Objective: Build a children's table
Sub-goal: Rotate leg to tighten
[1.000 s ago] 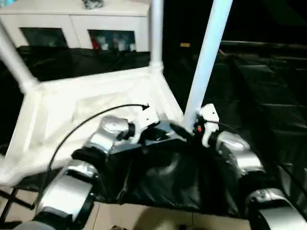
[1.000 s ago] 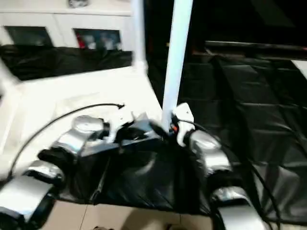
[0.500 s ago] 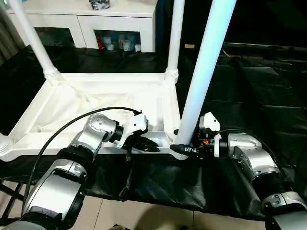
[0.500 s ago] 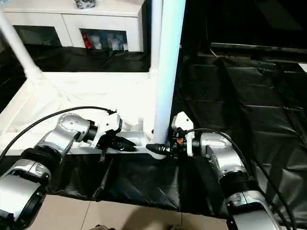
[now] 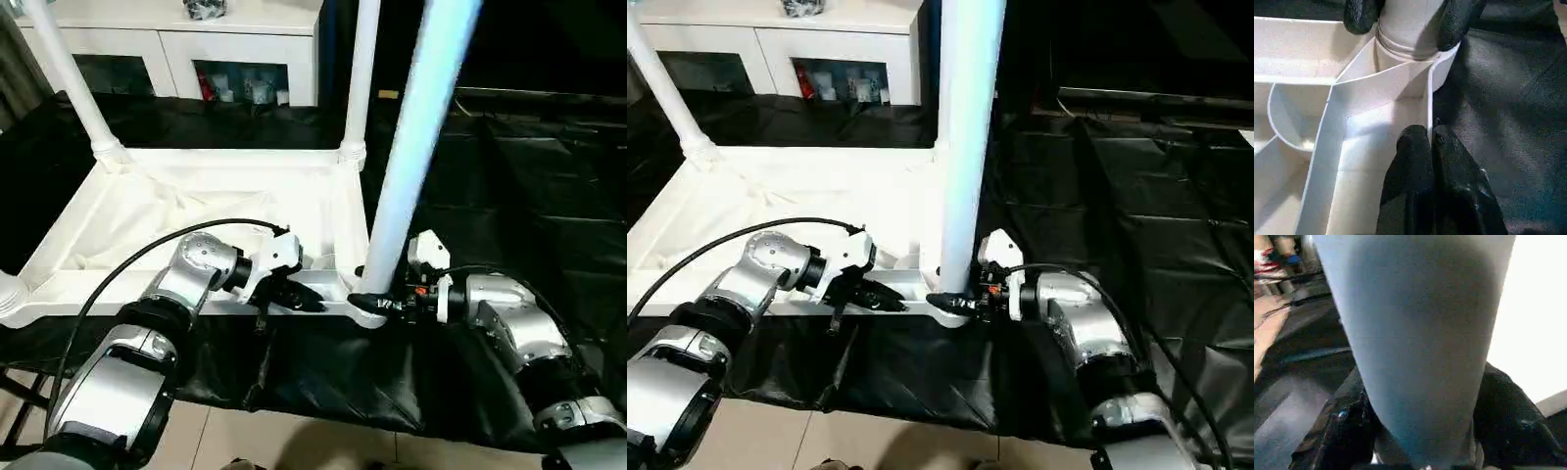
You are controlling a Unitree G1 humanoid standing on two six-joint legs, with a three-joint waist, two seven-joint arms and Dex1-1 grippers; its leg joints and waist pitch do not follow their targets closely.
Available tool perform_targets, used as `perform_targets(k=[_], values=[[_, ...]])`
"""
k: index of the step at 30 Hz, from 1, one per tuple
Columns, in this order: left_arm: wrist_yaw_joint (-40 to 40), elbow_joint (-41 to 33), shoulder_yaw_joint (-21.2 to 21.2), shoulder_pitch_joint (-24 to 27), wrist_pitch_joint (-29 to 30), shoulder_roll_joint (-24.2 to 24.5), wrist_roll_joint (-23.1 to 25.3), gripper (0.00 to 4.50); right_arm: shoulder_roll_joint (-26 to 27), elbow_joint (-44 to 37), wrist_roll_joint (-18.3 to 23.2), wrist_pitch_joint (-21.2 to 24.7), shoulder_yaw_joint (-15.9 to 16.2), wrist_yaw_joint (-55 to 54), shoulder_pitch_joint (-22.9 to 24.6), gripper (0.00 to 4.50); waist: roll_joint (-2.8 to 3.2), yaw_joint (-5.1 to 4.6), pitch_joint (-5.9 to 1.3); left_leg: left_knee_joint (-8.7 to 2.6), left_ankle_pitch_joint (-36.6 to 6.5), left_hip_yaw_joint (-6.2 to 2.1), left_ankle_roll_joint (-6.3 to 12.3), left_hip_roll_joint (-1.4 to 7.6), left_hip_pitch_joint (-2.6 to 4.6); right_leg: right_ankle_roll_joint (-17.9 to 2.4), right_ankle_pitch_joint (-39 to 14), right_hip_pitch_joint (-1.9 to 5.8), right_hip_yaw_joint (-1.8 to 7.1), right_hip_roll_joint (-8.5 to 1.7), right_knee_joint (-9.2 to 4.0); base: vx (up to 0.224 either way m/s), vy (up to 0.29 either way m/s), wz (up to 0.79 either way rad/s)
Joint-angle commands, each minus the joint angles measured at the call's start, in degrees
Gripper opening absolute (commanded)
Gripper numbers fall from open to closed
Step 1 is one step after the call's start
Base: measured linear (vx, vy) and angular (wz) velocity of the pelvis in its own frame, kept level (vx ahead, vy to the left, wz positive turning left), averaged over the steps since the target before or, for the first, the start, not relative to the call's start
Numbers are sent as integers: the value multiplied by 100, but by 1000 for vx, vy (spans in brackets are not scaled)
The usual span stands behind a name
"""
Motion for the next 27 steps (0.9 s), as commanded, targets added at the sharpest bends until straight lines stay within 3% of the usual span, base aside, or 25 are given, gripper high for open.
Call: perform_targets(k=[1,3,5,8,9,11,13,14,17,20,25,27], values=[[919,-39,25,-65,300,-298,135,0,347,369,-214,53,-50,-1037,-29,235,-44,-48,-323,-436,-2167,-77,48,122,128,-1140,-2670,173,159,-266,-468,0,0,0],[1336,-78,39,-78,487,-561,160,0,596,648,-315,44,-192,-1849,-114,218,-53,-111,-301,-421,-2457,-115,-60,79,174,-869,-3398,151,109,-269,-549,0,0,0],[1724,-67,48,-121,616,-794,195,0,813,790,-354,21,-259,-2343,-184,210,-43,-154,-294,-416,-2585,-137,-48,69,184,-648,-3730,138,82,-267,-626,0,0,0],[2278,23,77,-223,773,-1117,230,0,1117,1088,-508,56,-294,-3163,-384,208,-12,-279,-296,-437,-2880,-167,-68,67,200,-615,-3618,124,30,-233,-654,0,0,0],[2444,61,84,-262,810,-1205,243,0,1209,1201,-588,91,-301,-3514,-477,208,30,-322,-296,-449,-2970,-187,-68,61,191,-610,-3566,144,3,-230,-666,0,0,0],[2677,108,99,-316,843,-1328,254,0,1374,1366,-655,62,-312,-3875,-637,208,3,-399,-297,-449,-3135,-192,-50,42,192,-588,-3557,135,-24,-214,-696,0,0,0],[2846,136,71,-361,829,-1396,320,0,1526,1462,-839,-180,-240,-4105,-777,208,17,-470,-303,-446,-3215,-206,8,37,194,-543,-3607,145,-53,-229,-734,0,0,0],[2851,116,54,-356,817,-1387,349,0,1541,1499,-936,-329,-220,-4207,-821,239,23,-475,-312,-455,-3189,-213,20,37,177,-535,-3560,166,-61,-235,-731,0,0,0],[2786,67,49,-327,792,-1335,353,0,1525,1531,-898,-455,-318,-4223,-855,270,-7,-475,-311,-451,-3173,-186,91,36,185,-638,-3396,140,-41,-242,-747,0,0,0],[2577,22,42,-260,668,-1139,345,0,1265,1458,-809,-604,-408,-3850,-784,304,-18,-456,-324,-459,-3076,-180,164,44,163,-728,-3241,162,-12,-249,-708,0,0,0],[2068,36,32,-205,376,-797,297,0,697,1226,-692,-649,-282,-2741,-577,323,-42,-419,-366,-467,-2597,-124,315,72,69,-1095,-2341,242,83,-244,-578,0,0,0],[1838,35,29,-199,315,-689,286,0,522,1162,-632,-633,-262,-2291,-521,323,-36,-378,-382,-447,-2368,-103,379,78,69,-1227,-2058,253,107,-259,-543,0,0,0]])
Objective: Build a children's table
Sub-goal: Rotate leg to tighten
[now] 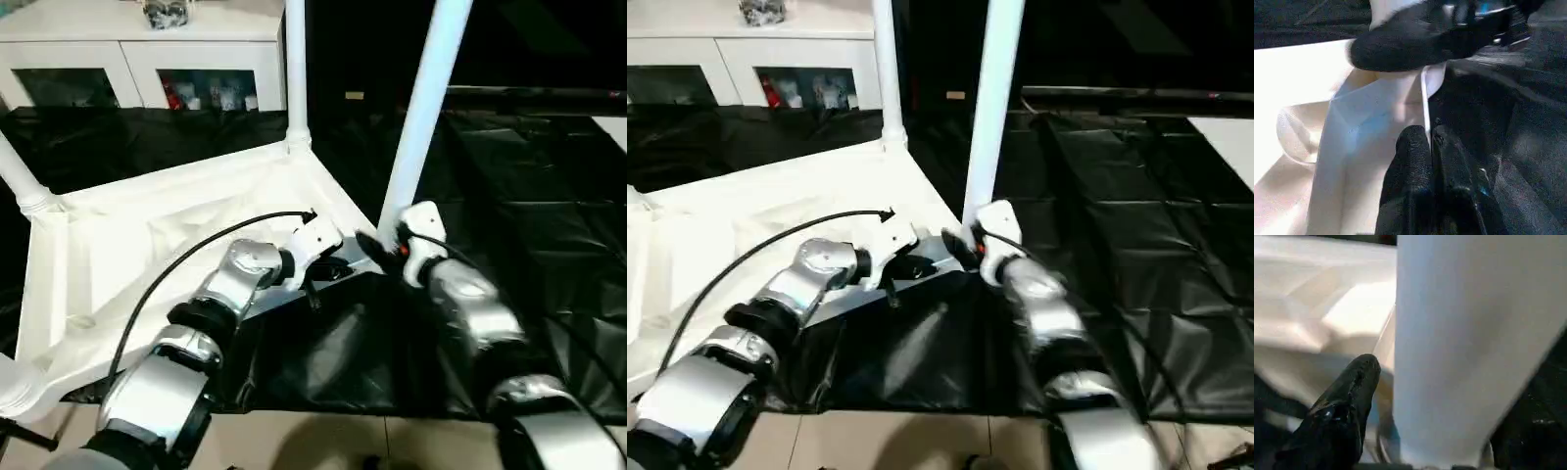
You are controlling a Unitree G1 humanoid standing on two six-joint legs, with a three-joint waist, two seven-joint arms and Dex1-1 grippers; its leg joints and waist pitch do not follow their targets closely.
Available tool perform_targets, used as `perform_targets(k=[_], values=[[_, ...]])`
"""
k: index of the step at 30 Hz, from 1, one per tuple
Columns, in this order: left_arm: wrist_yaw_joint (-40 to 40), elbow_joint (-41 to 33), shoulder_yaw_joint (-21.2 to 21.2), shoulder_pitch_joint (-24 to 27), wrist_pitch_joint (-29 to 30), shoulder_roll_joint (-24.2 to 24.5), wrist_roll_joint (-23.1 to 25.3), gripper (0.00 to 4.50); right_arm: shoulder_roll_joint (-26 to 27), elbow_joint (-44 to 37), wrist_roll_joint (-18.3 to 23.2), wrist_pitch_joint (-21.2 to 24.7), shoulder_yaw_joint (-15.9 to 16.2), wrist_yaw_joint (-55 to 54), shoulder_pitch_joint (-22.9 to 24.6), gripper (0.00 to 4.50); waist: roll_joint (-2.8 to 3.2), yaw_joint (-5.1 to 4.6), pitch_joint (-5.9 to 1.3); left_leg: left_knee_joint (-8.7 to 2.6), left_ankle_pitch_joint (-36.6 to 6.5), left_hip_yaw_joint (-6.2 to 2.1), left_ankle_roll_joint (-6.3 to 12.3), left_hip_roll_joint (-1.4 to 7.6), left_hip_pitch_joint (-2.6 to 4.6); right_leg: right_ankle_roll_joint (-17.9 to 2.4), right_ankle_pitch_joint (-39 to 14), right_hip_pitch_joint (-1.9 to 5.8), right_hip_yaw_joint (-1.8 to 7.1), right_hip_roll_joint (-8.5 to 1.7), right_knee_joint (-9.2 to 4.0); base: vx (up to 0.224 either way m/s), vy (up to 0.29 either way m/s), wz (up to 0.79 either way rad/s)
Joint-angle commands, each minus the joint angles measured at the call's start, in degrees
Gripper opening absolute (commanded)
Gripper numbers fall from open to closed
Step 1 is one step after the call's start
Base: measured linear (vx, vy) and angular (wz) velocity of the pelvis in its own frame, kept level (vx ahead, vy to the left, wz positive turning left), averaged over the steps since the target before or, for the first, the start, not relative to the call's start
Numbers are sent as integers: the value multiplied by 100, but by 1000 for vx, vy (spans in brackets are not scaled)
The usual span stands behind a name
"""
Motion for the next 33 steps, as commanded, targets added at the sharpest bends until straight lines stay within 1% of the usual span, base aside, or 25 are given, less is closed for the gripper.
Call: perform_targets(k=[1,2,4,5,6,7,8,9,10,12,13,14,15,16,18,19,20,21,22,26,31,33], values=[[-390,-128,-100,-14,-236,140,27,0,-61,-56,107,57,197,621,113,323,-67,18,-401,-435,-2202,-55,436,98,67,-1293,-1918,239,143,-256,-344,0,0,0],[-555,-142,-93,-4,-236,190,-12,0,-142,-87,137,43,209,843,134,323,-70,37,-404,-429,-2110,-47,459,104,65,-1322,-1837,241,149,-258,-333,0,0,0],[-832,-173,-103,15,-324,288,-60,0,-284,-209,221,51,269,1322,187,323,-53,101,-406,-410,-1802,-18,529,119,47,-1422,-1551,262,148,-238,-281,0,0,0],[-1016,-195,-114,30,-370,347,-90,0,-371,-295,253,52,325,1628,227,323,-60,117,-404,-404,-1783,-11,549,122,53,-1435,-1538,256,146,-229,-278,0,0,0],[-1167,-205,-136,42,-413,415,-94,0,-469,-411,306,85,404,2007,282,323,-72,153,-407,-382,-1736,3,586,123,57,-1438,-1542,253,154,-226,-261,0,0,0],[-1269,-205,-164,48,-466,473,-81,0,-551,-514,353,113,478,2322,333,323,-62,199,-418,-376,-1618,1,619,141,53,-1471,-1470,268,160,-243,-230,0,0,0],[-1532,-206,-183,64,-496,566,-122,0,-672,-643,436,187,572,2784,387,323,-61,218,-424,-369,-1537,3,643,139,41,-1478,-1394,277,160,-240,-221,0,0,0],[-1731,-211,-201,75,-526,650,-146,0,-745,-705,476,212,639,3064,404,323,-67,243,-437,-363,-1379,-3,687,143,25,-1532,-1174,298,159,-236,-181,0,0,0],[-1803,-212,-209,79,-541,684,-151,0,-768,-717,482,210,662,3151,404,323,-61,259,-438,-356,-1276,4,731,148,29,-1584,-999,287,163,-232,-159,0,0,0],[-2039,-186,-220,83,-559,799,-181,0,-797,-698,459,243,736,3359,373,323,-55,283,-447,-354,-1183,2,714,151,37,-1635,-909,292,162,-236,-139,0,0,0],[-2098,-177,-225,81,-580,834,-185,0,-806,-680,446,237,761,3429,358,307,-54,303,-441,-356,-1185,2,681,149,40,-1635,-978,286,162,-234,-141,0,0,0],[-2124,-174,-227,80,-591,851,-187,0,-811,-666,437,229,774,3463,348,307,-58,312,-437,-358,-1213,4,666,148,43,-1626,-1033,283,164,-233,-147,0,0,0],[-2153,-174,-226,78,-599,874,-190,0,-814,-647,430,219,788,3507,335,307,-58,329,-427,-366,-1270,1,607,150,47,-1583,-1184,280,166,-233,-155,0,0,0],[-2153,-174,-226,78,-599,874,-190,0,-814,-647,430,219,788,3507,335,287,-68,342,-414,-375,-1360,2,545,155,60,-1549,-1369,263,171,-234,-168,0,0,0],[-2343,-157,-235,66,-616,962,-189,0,-783,-600,418,217,813,3614,267,275,-70,347,-397,-391,-1544,-4,445,155,70,-1465,-1690,248,174,-234,-197,0,0,0],[-2395,-156,-237,66,-624,983,-193,0,-776,-609,422,232,819,3654,254,270,-73,340,-386,-399,-1637,-10,392,152,61,-1404,-1851,245,178,-232,-202,0,0,0],[-2404,-157,-238,66,-626,987,-194,0,-774,-612,423,236,821,3664,252,265,-87,336,-384,-403,-1671,-14,371,152,65,-1377,-1931,239,178,-230,-208,0,0,0],[-2448,-167,-237,71,-635,999,-209,0,-779,-650,438,271,837,3714,255,258,-75,341,-381,-400,-1733,-10,340,152,82,-1336,-2044,222,184,-232,-222,0,0,0],[-2475,-176,-235,76,-644,1006,-217,0,-785,-687,452,301,850,3756,263,255,-90,340,-379,-401,-1746,-13,330,145,75,-1302,-2118,228,185,-233,-228,0,0,0],[-2522,-169,-240,75,-664,1021,-226,0,-789,-731,465,348,873,3874,276,245,-78,346,-390,-401,-1664,-15,331,152,73,-1311,-2001,225,189,-231,-216,0,0,0],[-2450,-150,-237,82,-651,1028,-203,0,-789,-755,466,364,865,3878,326,245,-80,349,-405,-385,-1501,-8,389,145,56,-1400,-1693,241,187,-227,-182,0,0,0],[-2233,-130,-214,80,-569,1002,-159,0,-755,-777,497,424,825,3746,372,245,-88,348,-398,-381,-1549,-3,382,139,63,-1373,-1810,234,185,-226,-198,0,0,0]])
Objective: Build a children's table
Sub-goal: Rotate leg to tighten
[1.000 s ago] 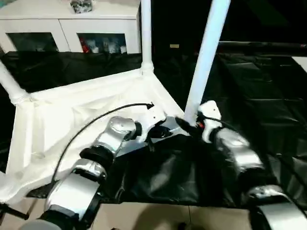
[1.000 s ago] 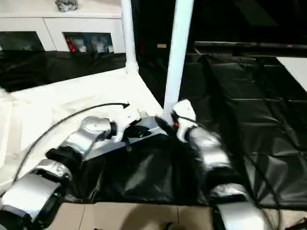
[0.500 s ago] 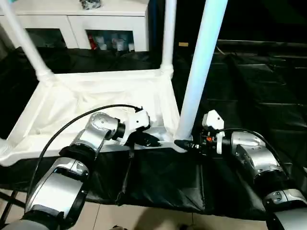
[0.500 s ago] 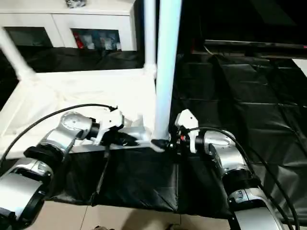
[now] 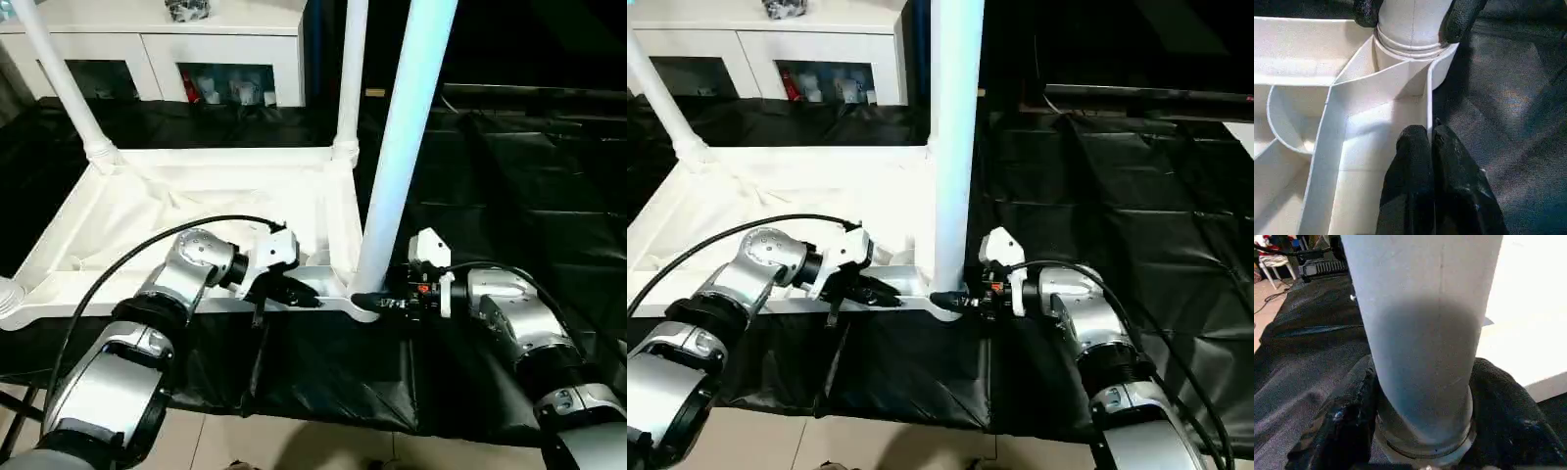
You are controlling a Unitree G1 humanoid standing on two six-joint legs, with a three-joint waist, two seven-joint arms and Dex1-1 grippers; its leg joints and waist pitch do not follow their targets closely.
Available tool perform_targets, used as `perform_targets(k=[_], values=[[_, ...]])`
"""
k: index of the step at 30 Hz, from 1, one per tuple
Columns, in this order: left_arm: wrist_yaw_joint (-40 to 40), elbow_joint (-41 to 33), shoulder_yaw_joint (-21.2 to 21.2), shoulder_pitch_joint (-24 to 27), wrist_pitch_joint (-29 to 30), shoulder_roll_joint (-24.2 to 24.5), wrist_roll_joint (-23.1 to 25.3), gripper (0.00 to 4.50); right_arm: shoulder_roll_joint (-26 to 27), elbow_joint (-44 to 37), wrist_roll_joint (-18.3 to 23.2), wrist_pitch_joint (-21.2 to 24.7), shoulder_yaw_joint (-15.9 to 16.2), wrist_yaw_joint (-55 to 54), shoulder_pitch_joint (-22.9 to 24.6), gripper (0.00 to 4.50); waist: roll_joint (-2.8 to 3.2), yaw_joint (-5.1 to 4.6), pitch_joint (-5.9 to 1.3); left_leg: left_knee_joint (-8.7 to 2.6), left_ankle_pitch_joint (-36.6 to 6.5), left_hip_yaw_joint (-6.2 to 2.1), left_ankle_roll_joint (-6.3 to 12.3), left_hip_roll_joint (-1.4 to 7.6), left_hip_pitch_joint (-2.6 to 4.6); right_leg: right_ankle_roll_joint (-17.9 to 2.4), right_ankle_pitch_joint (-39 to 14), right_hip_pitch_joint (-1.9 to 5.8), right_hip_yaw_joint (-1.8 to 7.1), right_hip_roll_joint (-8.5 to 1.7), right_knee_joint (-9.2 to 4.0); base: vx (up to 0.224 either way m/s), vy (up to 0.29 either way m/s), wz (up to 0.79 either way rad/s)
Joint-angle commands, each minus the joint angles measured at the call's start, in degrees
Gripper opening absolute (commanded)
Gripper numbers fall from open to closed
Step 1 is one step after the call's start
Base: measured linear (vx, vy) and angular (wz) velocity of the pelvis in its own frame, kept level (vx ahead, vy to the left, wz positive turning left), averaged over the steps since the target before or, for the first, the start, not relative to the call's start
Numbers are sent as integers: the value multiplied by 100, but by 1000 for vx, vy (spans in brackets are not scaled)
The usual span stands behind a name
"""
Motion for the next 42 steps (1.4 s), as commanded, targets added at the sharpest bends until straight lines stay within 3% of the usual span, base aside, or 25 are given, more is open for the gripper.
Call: perform_targets(k=[1,3,5,6,7,9,11,12,13,14,15,17,19,20,23,24,27,30,34,35,37,38,41,42], values=[[253,-16,-39,-21,44,-5,73,0,91,-87,-40,109,163,56,109,245,-86,12,-393,-376,-1546,-28,384,113,57,-1320,-1942,309,163,-241,-386,0,0,0],[1220,75,92,-109,380,-256,162,0,313,-53,-221,163,23,-917,209,245,-90,7,-380,-385,-1620,-30,343,122,70,-1266,-2105,287,165,-241,-407,0,0,0],[1512,87,126,-135,466,-360,181,0,427,70,-321,185,-62,-1435,174,245,-83,-27,-349,-402,-1822,-40,207,115,115,-1161,-2477,238,167,-239,-453,0,0,0],[1950,49,193,-158,706,-610,161,0,693,332,-359,278,-292,-2348,81,245,-96,-47,-349,-404,-1947,-68,144,84,106,-1025,-2830,256,142,-245,-479,0,0,0],[2073,34,214,-163,773,-690,149,0,772,388,-352,298,-354,-2572,62,244,-86,-85,-330,-408,-2068,-81,69,80,130,-912,-3117,211,136,-251,-513,0,0,0],[2323,24,246,-179,887,-859,135,0,929,508,-318,313,-451,-2922,17,244,-65,-129,-332,-409,-2175,-113,70,58,110,-744,-3361,229,103,-250,-556,0,0,0],[2869,-14,268,-205,1113,-1267,141,0,1288,891,-417,281,-550,-3909,-169,244,-76,-207,-338,-405,-2282,-108,52,65,123,-745,-3291,199,100,-242,-575,0,0,0],[2929,-17,260,-210,1127,-1311,153,0,1334,947,-429,282,-558,-4030,-203,244,-32,-253,-340,-409,-2344,-115,36,59,134,-796,-3207,190,86,-230,-588,0,0,0],[3015,-7,262,-228,1168,-1399,147,0,1440,1046,-482,275,-550,-4310,-288,244,-46,-281,-345,-417,-2409,-123,79,47,115,-784,-3167,214,63,-220,-592,0,0,0],[3119,9,252,-259,1190,-1506,155,0,1593,1179,-565,268,-529,-4700,-414,244,23,-286,-343,-420,-2449,-128,80,52,130,-801,-3120,203,65,-231,-596,0,0,0],[3208,12,221,-277,1194,-1553,189,0,1697,1241,-651,241,-527,-4958,-487,244,-2,-353,-352,-426,-2508,-133,64,47,115,-851,-2988,205,57,-217,-592,0,0,0],[3266,7,129,-299,1138,-1540,292,0,1800,1250,-825,61,-475,-5176,-563,244,-11,-377,-347,-429,-2595,-130,94,38,110,-845,-2982,207,53,-217,-604,0,0,0],[3245,0,113,-291,1092,-1486,324,0,1799,1222,-811,-60,-542,-5199,-563,244,-18,-382,-353,-421,-2586,-121,158,33,108,-812,-3019,209,62,-234,-621,0,0,0],[3187,-8,81,-267,1019,-1429,356,0,1764,1195,-733,-126,-628,-5143,-546,295,-27,-383,-354,-420,-2572,-119,170,34,109,-816,-3001,209,64,-229,-617,0,0,0],[3098,-45,50,-181,916,-1298,431,0,1581,1114,-544,-196,-813,-4931,-471,293,-33,-365,-374,-426,-2452,-108,229,50,84,-939,-2677,235,92,-231,-577,0,0,0],[3095,-60,50,-155,911,-1272,443,0,1516,1093,-511,-225,-827,-4866,-449,323,-22,-338,-387,-420,-2359,-95,263,64,95,-1029,-2443,236,109,-233,-559,0,0,0],[3095,-54,33,-97,870,-1154,481,0,1143,784,-418,-234,-801,-4302,-228,345,-51,-293,-418,-399,-2022,-52,384,79,88,-1283,-1732,270,138,-217,-477,0,0,0],[3076,-15,33,-78,787,-1050,497,0,593,201,-379,-177,-702,-3522,171,373,-82,-230,-425,-370,-1654,-30,569,75,52,-1373,-1388,325,150,-224,-435,0,0,0],[3007,53,28,-98,663,-977,507,0,35,-403,-165,-114,-821,-2858,589,373,-91,-165,-416,-351,-1496,-27,672,70,29,-1246,-1669,351,139,-232,-460,0,0,0],[3006,72,23,-105,638,-967,506,0,-53,-520,-88,-81,-853,-2714,662,373,-63,-160,-411,-354,-1515,-33,657,67,32,-1229,-1748,347,135,-234,-463,0,0,0],[2920,94,6,-120,565,-930,505,0,-261,-812,88,4,-882,-2337,837,373,-95,-181,-407,-361,-1605,-46,639,61,15,-1100,-2027,360,110,-220,-498,0,0,0],[2874,102,8,-128,510,-916,491,0,-344,-959,164,46,-881,-2178,916,373,-36,-170,-400,-365,-1633,-52,622,73,33,-1092,-2069,340,118,-227,-502,0,0,0],[2657,80,-44,-113,359,-863,443,0,-462,-1346,320,165,-820,-1858,1100,373,-54,-191,-404,-373,-1722,-58,595,76,30,-1106,-2049,332,110,-212,-507,0,0,0],[2565,64,-65,-100,362,-847,433,0,-474,-1423,326,184,-795,-1819,1131,373,-23,-189,-406,-379,-1739,-62,583,77,24,-1113,-2026,337,105,-205,-511,0,0,0]])
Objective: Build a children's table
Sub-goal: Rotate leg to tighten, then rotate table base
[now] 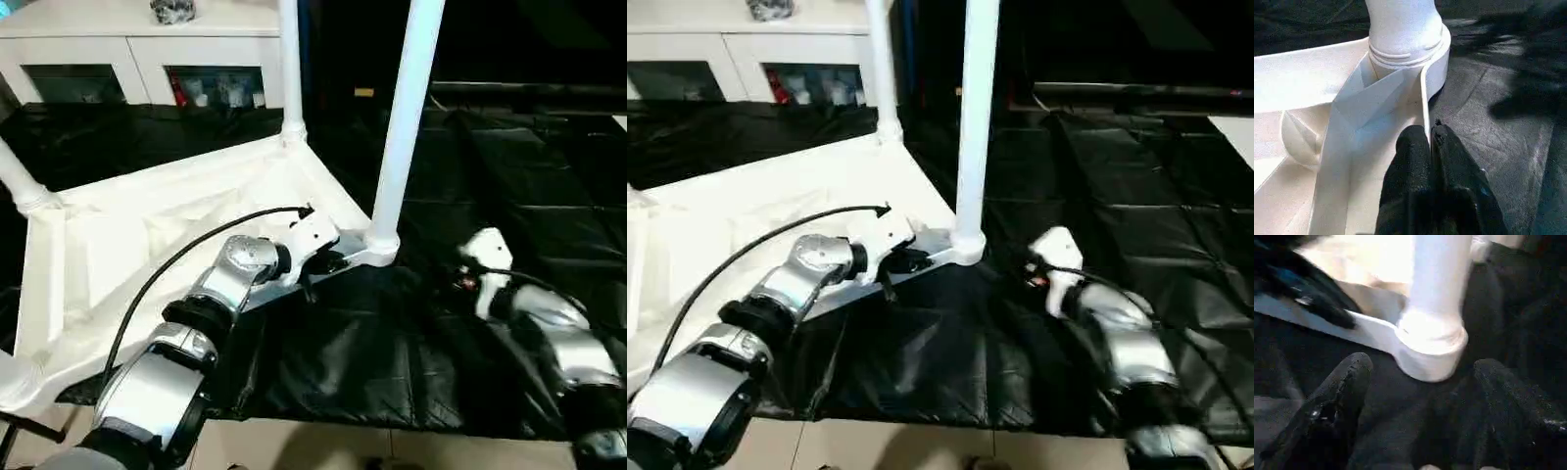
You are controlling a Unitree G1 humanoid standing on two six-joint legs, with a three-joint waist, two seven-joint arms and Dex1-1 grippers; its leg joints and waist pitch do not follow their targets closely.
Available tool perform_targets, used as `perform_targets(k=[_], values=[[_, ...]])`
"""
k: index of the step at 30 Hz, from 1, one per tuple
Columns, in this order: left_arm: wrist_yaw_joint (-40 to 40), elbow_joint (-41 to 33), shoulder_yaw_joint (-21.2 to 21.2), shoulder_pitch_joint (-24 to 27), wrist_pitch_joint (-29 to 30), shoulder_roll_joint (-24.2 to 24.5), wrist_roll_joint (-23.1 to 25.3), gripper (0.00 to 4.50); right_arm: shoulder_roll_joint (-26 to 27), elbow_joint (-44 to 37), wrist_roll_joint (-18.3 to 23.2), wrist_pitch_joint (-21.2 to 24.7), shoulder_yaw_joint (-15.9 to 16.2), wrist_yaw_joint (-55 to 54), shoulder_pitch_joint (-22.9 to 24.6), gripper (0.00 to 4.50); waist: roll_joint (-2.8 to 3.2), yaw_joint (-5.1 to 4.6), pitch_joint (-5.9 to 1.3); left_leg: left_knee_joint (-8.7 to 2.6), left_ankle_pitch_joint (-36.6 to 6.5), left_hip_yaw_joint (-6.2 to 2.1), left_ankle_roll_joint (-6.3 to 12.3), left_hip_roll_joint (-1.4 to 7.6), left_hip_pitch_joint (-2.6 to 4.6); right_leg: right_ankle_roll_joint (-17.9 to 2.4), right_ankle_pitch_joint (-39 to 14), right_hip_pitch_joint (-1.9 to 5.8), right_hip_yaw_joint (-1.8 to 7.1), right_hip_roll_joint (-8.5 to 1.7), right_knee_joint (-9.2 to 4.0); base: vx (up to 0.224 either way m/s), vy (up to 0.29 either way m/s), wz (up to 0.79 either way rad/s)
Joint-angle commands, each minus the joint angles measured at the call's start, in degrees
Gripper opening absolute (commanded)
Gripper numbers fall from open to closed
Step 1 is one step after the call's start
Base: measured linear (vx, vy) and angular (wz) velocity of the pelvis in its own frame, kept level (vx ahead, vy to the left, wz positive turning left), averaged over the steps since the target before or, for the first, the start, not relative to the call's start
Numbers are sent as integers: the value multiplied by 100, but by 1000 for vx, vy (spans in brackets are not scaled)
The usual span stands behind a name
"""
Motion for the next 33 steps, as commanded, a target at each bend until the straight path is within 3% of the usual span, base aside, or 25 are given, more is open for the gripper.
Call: perform_targets(k=[1,5,6,7,8,9,11,12,14,15,16,19,20,21,23,24,25,26,27,28,29,31,33], values=[[-230,-5,-172,40,-163,82,133,0,-30,-234,31,60,74,90,27,373,-63,15,-399,-378,-1741,-56,549,79,39,-1146,-1989,294,119,-208,-423,0,0,0],[-430,-19,-248,73,-331,156,155,0,16,-320,0,69,133,85,-3,373,-56,43,-403,-377,-1710,-54,502,79,50,-1183,-1945,287,126,-218,-420,0,0,0],[-371,-10,-262,71,-366,177,188,0,27,-372,12,88,170,130,-3,373,-92,54,-403,-376,-1709,-47,506,81,52,-1200,-1908,281,129,-214,-418,0,0,0],[-289,15,-243,55,-370,185,195,0,39,-436,26,119,213,177,0,373,-66,70,-408,-377,-1661,-55,512,85,42,-1216,-1818,299,130,-217,-386,0,0,0],[-399,15,-103,6,-186,182,34,0,84,-578,64,204,283,225,-5,373,-64,69,-409,-381,-1617,-60,518,90,36,-1217,-1761,305,130,-218,-379,0,0,0],[-492,-17,-8,-17,-103,186,-83,27,111,-701,112,280,339,289,4,383,-56,73,-404,-383,-1600,-53,521,92,41,-1236,-1719,302,129,-220,-377,0,0,0],[-578,-97,129,-41,3,199,-245,27,139,-841,139,335,432,380,14,383,-67,79,-405,-386,-1598,-54,522,96,38,-1243,-1709,306,128,-221,-369,0,0,0],[-652,-195,219,-39,82,225,-369,58,162,-935,139,372,492,428,23,386,-54,88,-406,-387,-1575,-57,514,99,39,-1255,-1683,308,130,-225,-359,0,0,0],[-875,-431,339,4,306,299,-589,65,223,-980,117,404,542,408,-8,386,-88,88,-415,-384,-1470,-57,508,103,29,-1297,-1606,317,140,-242,-343,0,0,0],[-1040,-597,386,54,441,370,-706,65,260,-986,107,421,557,378,-33,386,-64,93,-415,-382,-1452,-53,503,109,35,-1350,-1559,303,145,-243,-334,0,0,0],[-1208,-777,394,128,521,465,-777,68,290,-980,107,423,563,359,-54,386,-113,97,-415,-382,-1431,-49,502,111,34,-1374,-1542,305,149,-246,-321,0,0,0],[-1601,-1227,376,317,824,727,-918,104,366,-961,132,475,578,364,-118,386,-80,99,-408,-385,-1315,-46,517,118,33,-1394,-1432,307,156,-239,-294,0,0,0],[-1730,-1385,371,380,949,816,-963,104,389,-962,135,488,599,371,-134,386,-106,99,-409,-387,-1286,-41,513,123,34,-1404,-1410,309,160,-240,-282,0,0,0],[-1918,-1623,351,477,1146,960,-1016,106,438,-923,120,502,628,347,-177,386,-77,88,-402,-384,-1276,-35,524,113,24,-1381,-1456,297,159,-226,-285,0,0,0],[-2549,-2329,194,816,1700,1476,-1092,140,683,-635,50,485,682,166,-399,386,-89,92,-423,-393,-1173,-57,463,138,18,-1417,-1391,327,173,-265,-226,0,0,0],[-2663,-2455,158,887,1795,1573,-1094,140,735,-582,35,488,689,117,-440,386,-144,39,-403,-403,-1133,-50,437,129,-26,-1358,-1489,301,172,-240,-227,0,0,0],[-2906,-2659,45,1078,1966,1826,-1040,147,954,-271,-35,511,684,-137,-668,386,-80,59,-388,-377,-1347,-23,348,130,85,-1337,-1720,205,197,-232,-259,0,0,0],[-2914,-2665,41,1084,1972,1835,-1038,147,962,-260,-37,512,684,-146,-676,386,-108,44,-384,-384,-1393,-30,291,135,81,-1370,-1791,202,207,-252,-250,0,0,0],[-3062,-2802,-27,1267,2137,2064,-978,164,1226,165,-120,534,713,-395,-984,386,-92,46,-354,-412,-1494,-32,205,118,60,-1286,-1981,218,203,-231,-268,0,0,0],[-3083,-2816,-37,1303,2164,2110,-962,179,1290,276,-144,537,723,-452,-1063,386,-74,50,-362,-420,-1608,-51,95,134,110,-1297,-2078,178,215,-249,-257,0,0,0],[-3056,-2770,-38,1326,2152,2152,-908,179,1377,432,-193,484,754,-500,-1172,386,-77,26,-340,-437,-1676,-47,74,119,85,-1252,-2154,186,211,-230,-274,0,0,0],[-2775,-2556,-43,1330,2052,2229,-677,193,1644,954,-312,432,748,-822,-1525,386,-76,42,-348,-429,-1795,-49,-53,122,155,-1234,-2147,133,229,-233,-274,0,0,0],[-2614,-2427,-59,1326,1980,2272,-532,198,1800,1287,-387,382,732,-1054,-1745,386,-60,36,-348,-450,-1794,-65,-100,119,126,-1234,-2068,177,228,-241,-268,0,0,0]])
